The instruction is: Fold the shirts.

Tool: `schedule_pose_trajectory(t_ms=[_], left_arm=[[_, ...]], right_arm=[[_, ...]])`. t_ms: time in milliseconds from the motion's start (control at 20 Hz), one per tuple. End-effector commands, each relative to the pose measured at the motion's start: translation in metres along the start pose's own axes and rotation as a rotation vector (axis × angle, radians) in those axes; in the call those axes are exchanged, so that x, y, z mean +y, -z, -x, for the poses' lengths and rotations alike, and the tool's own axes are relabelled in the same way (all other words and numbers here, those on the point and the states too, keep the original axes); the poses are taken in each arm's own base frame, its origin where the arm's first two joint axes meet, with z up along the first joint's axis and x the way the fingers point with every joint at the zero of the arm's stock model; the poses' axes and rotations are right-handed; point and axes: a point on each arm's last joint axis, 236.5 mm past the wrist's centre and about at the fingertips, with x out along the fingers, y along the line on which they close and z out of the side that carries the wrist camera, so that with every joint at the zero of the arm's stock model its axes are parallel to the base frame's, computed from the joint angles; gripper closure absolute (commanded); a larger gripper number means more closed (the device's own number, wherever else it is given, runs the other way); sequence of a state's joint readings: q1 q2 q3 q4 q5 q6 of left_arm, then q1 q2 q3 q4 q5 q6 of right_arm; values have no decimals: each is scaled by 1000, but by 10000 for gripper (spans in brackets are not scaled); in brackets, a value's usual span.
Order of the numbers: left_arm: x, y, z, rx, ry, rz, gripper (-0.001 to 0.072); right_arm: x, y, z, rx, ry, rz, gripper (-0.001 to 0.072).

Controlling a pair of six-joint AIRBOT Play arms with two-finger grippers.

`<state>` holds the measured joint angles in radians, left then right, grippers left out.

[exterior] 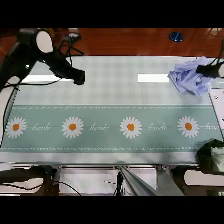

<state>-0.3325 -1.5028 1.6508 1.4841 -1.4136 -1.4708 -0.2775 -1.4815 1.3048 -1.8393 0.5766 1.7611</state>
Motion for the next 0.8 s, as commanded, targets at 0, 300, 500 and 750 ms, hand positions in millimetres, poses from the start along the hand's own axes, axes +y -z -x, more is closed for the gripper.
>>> schedule_pose_trajectory(t_ms=[0,300,500,750], left_arm=[[-3,-34,63,-152,-13,-16,-13],[-15,-41,213,-433,-30,-6,-13],[-23,-2,267,-512,-32,2,-13],[-29,39,300,-525,-25,32,-13]], right_arm=[[0,-98,110,-287,-66,-4,690],[39,-165,354,-691,-439,-155,690],[85,-122,423,-592,-701,-155,690],[137,-70,416,-296,-929,-120,689]])
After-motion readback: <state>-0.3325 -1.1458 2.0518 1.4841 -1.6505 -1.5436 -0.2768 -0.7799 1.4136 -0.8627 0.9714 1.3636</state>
